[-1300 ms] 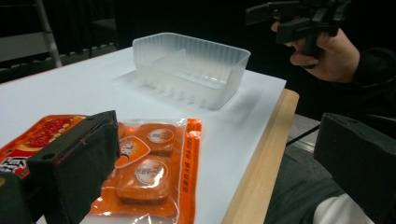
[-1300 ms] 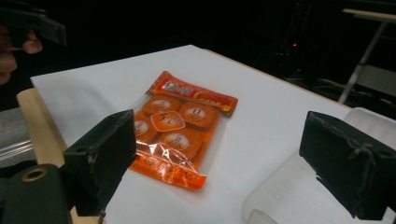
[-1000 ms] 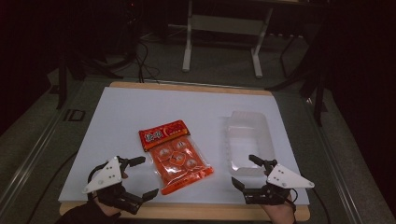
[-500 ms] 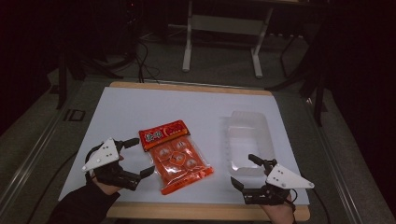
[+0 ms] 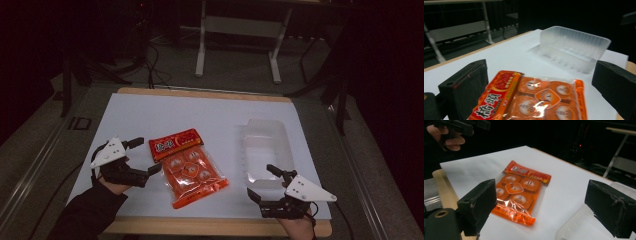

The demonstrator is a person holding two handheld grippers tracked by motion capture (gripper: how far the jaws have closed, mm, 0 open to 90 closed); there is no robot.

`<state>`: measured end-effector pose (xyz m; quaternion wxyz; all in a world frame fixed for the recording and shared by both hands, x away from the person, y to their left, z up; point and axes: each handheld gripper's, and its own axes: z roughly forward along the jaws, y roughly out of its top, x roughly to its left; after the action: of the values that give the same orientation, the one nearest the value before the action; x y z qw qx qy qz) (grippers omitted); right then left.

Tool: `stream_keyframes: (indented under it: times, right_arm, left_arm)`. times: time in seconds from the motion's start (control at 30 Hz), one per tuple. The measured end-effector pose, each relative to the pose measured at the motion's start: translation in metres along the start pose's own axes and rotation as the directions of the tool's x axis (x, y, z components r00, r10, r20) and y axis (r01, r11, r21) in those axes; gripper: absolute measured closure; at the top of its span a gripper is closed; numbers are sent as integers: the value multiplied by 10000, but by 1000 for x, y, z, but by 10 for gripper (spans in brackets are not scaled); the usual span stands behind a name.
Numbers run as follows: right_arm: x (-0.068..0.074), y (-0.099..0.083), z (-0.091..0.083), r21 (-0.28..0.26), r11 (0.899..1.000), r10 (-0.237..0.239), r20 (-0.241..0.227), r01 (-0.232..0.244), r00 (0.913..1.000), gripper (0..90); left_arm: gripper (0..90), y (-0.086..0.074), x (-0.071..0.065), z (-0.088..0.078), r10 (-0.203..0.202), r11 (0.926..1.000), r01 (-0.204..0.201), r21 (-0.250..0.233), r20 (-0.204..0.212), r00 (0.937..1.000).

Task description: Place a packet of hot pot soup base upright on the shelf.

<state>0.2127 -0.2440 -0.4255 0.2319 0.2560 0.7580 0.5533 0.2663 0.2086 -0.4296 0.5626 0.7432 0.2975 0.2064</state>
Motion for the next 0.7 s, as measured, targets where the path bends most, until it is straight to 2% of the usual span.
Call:
stream_keyframes:
  times: [0.07,0.13,0.33,0.47,0.5,0.63,0.7]
  right_arm:
    - [1,0,0,5,10000,-32,29,32,10000,103]
    - [1,0,0,4,10000,-33,-1,33,10000,103]
    - [1,0,0,-56,10000,-15,-22,15,10000,103]
    - [1,0,0,-52,10000,-68,-54,67,10000,103]
    - [1,0,0,-46,10000,-79,-67,79,9999,103]
    - [1,0,0,-44,10000,-51,-1,51,10000,103]
    - [1,0,0,-52,10000,-22,-77,22,10000,103]
  left_arm:
    - [14,0,3,3,23,10000,-22,19,-143,9999]
    - [14,0,5,5,-7,10000,8,85,-89,10000]
    - [13,-5,20,13,-249,9992,264,290,-501,9984]
    - [14,-9,30,18,-458,9976,484,505,-500,9977]
    - [14,-11,31,20,-457,9973,492,554,-625,9970]
    - [14,-17,40,26,-660,9943,703,798,-559,9963]
    - [14,-20,45,28,-761,9932,818,831,-694,9947]
